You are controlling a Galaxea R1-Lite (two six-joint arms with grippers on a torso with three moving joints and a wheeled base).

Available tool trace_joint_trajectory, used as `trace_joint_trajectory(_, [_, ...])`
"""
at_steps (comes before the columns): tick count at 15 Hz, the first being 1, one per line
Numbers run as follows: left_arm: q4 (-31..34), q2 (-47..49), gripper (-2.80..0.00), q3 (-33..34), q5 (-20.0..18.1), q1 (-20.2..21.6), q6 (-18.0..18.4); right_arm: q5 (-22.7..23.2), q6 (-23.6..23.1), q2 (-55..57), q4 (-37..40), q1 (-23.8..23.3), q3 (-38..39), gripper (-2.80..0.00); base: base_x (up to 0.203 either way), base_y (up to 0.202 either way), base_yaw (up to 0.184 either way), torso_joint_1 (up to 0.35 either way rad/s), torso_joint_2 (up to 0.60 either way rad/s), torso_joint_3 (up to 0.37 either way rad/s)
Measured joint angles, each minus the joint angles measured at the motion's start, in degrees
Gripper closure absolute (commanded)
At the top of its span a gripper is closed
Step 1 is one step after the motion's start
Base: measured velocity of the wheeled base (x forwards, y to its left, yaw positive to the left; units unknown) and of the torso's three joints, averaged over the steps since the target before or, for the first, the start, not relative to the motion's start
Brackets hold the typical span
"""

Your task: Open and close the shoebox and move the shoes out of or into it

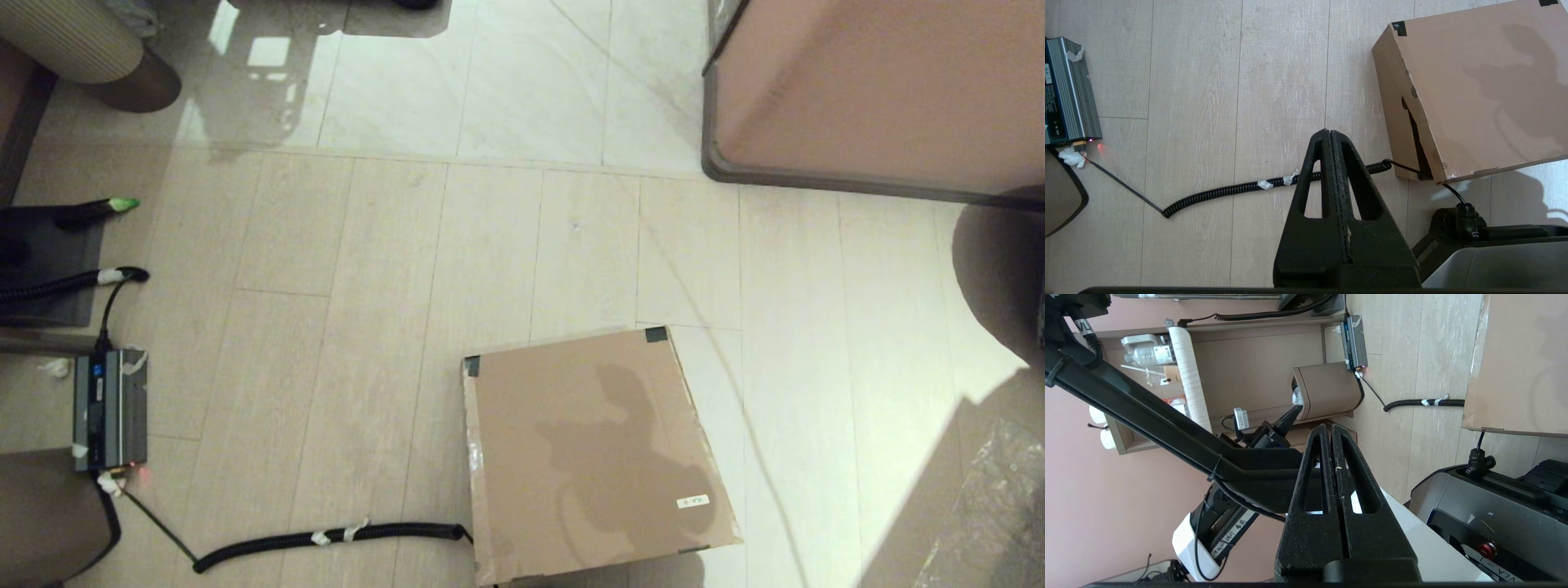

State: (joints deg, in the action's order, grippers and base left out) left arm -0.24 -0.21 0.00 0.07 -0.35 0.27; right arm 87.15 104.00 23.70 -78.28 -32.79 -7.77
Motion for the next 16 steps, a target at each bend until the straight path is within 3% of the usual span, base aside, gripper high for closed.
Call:
trace_joint_trajectory(6, [0.00,0.00,0.00,0.00,0.00,0.00,0.00,-0.09,-0.28,0.11,0.00,-0.80,2.98,0.00,0.000,0.000,0.000,0.000,0.00,0.000])
trace_joint_trajectory(8, [0.00,0.00,0.00,0.00,0.00,0.00,-0.01,-3.88,-0.93,0.51,-0.04,-0.79,5.19,0.00,0.000,0.000,0.000,0.000,0.00,0.000])
trace_joint_trajectory(10, [0.00,0.00,0.00,0.00,0.00,0.00,-0.02,-11.40,-3.70,1.43,2.57,1.42,7.00,0.00,0.000,0.000,0.000,0.000,0.00,0.000])
trace_joint_trajectory(12, [0.00,0.00,0.00,0.00,0.00,0.00,0.00,-21.74,-12.10,2.08,9.72,6.06,7.55,0.00,0.000,0.000,0.000,0.000,0.00,0.000])
trace_joint_trajectory(13, [0.00,0.00,0.00,0.00,0.00,0.00,-0.02,-27.11,-19.45,2.29,14.59,9.02,7.64,0.00,0.000,0.000,0.000,0.000,0.00,0.000])
trace_joint_trajectory(15, [0.00,0.02,0.00,0.00,0.00,0.00,0.00,-37.51,-37.67,2.24,24.83,14.74,7.70,0.00,0.000,0.000,0.000,0.000,0.00,0.000])
trace_joint_trajectory(16, [0.00,0.02,0.00,0.00,0.00,0.00,-0.02,-43.55,-49.37,1.82,30.84,17.63,7.70,0.00,0.000,0.000,0.000,0.000,0.00,0.000])
